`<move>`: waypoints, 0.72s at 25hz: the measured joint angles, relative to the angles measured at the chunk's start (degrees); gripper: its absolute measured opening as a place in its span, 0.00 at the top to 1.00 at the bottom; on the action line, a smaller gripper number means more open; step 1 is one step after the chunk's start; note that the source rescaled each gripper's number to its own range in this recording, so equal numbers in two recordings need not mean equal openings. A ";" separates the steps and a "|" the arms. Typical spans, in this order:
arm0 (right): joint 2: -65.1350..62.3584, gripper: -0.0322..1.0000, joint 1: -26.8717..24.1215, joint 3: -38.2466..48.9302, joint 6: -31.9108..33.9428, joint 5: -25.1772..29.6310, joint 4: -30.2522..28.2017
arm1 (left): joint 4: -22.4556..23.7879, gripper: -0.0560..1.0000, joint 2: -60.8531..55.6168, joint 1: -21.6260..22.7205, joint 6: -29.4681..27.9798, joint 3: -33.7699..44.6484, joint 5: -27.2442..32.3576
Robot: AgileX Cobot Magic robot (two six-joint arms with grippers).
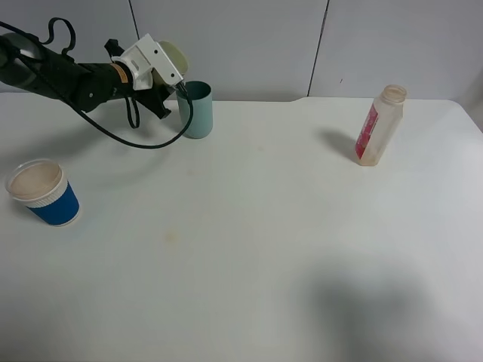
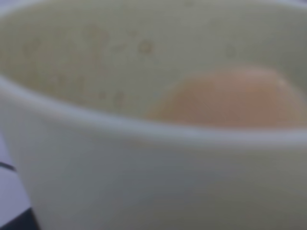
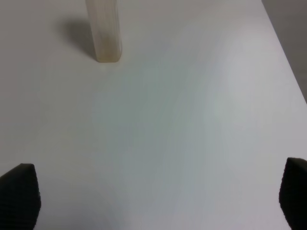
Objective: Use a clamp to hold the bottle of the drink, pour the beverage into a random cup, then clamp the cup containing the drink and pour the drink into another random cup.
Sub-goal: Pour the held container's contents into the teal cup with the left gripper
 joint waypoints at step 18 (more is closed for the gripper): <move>0.00 0.00 0.00 0.00 0.00 0.00 0.00 | 2.61 0.92 0.00 0.00 6.74 0.00 0.00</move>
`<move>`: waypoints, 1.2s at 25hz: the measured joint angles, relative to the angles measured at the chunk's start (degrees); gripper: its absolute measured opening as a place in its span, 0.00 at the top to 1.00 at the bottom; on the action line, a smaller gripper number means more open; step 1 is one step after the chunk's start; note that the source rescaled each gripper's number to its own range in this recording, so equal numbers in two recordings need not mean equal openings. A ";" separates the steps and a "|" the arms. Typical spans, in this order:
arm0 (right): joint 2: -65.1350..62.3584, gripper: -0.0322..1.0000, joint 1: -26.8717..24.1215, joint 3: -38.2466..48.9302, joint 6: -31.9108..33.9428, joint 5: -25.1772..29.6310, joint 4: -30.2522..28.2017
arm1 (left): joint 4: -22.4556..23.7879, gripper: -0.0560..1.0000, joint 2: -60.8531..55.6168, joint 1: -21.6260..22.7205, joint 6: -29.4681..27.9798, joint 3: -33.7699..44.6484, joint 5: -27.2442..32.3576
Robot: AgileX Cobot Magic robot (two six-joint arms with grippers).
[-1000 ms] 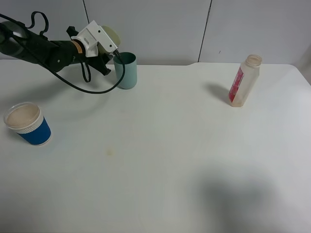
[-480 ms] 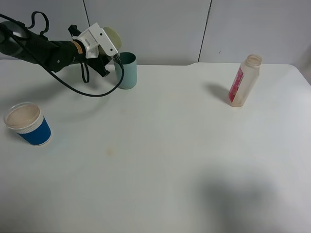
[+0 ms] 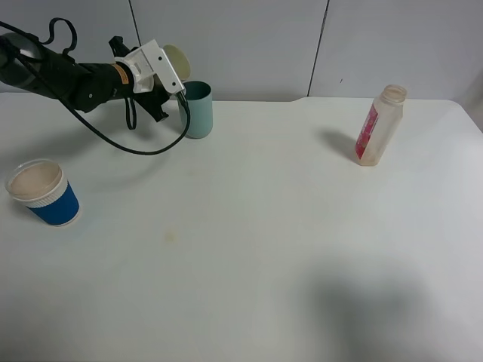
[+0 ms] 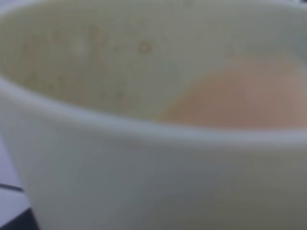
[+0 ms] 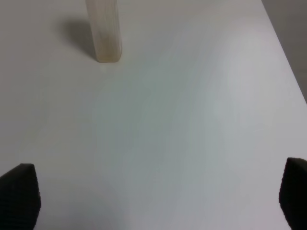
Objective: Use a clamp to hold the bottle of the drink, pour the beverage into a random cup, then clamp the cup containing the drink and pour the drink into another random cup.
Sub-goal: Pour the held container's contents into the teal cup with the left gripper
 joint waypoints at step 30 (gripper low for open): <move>0.00 0.00 0.00 0.00 0.00 0.00 0.00 | 0.36 0.92 0.00 0.00 8.18 0.00 -0.42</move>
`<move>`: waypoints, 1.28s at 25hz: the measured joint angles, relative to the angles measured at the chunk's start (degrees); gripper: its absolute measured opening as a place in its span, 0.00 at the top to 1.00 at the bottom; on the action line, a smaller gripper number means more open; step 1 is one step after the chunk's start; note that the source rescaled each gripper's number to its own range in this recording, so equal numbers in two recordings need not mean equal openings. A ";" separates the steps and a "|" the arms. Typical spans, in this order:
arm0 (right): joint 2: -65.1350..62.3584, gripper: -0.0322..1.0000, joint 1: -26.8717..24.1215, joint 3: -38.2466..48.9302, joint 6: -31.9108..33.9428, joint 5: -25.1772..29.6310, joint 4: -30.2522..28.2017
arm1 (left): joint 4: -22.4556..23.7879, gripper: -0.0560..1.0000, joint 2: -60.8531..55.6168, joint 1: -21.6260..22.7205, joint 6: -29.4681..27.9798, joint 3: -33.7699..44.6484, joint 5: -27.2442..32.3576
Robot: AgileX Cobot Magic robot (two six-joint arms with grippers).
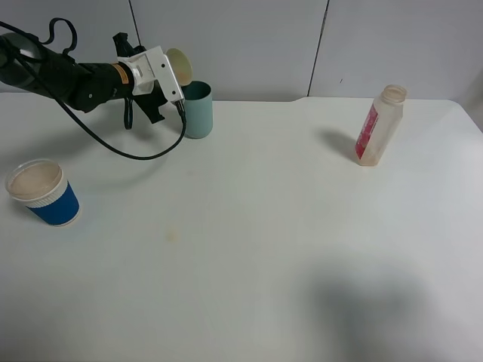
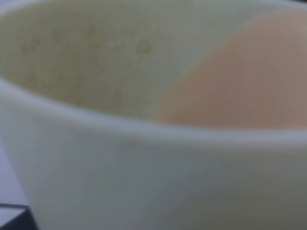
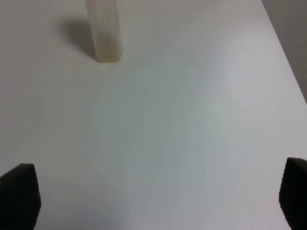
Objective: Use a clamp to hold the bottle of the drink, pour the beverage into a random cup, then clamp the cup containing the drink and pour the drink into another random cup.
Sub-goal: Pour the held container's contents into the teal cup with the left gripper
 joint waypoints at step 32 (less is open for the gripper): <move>0.00 0.00 0.00 0.00 0.00 0.00 0.00 | 0.00 0.92 0.00 0.00 5.61 0.00 -0.56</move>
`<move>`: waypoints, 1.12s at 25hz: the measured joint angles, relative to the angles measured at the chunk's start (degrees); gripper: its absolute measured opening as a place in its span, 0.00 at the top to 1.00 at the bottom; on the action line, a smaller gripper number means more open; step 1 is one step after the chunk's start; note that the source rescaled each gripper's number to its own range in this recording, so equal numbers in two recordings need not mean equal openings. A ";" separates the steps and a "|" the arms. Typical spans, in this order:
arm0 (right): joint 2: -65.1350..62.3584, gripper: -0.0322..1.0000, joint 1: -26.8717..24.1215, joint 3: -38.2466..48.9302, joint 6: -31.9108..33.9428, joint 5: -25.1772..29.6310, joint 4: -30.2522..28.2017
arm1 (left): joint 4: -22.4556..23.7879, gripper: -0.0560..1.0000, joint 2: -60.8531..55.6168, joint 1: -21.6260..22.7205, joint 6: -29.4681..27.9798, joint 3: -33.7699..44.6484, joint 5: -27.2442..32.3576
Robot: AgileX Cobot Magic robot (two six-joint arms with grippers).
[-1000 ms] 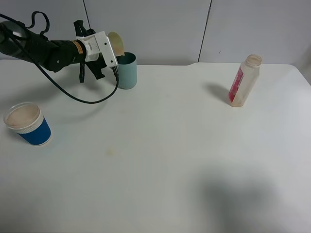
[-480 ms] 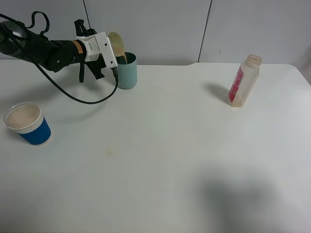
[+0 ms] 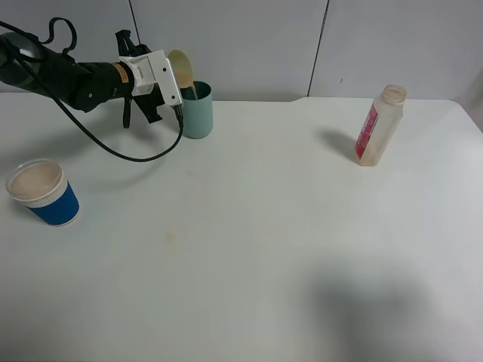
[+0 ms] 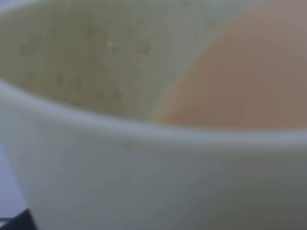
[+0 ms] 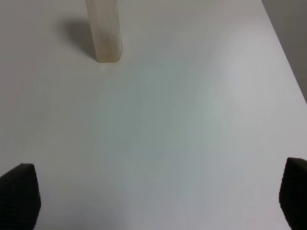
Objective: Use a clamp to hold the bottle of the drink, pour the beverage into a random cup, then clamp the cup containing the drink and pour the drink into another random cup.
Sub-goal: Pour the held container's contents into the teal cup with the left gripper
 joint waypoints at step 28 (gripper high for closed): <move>0.00 0.00 0.00 0.00 0.00 0.00 0.00 | -0.39 0.92 -0.10 2.75 4.95 -0.29 1.57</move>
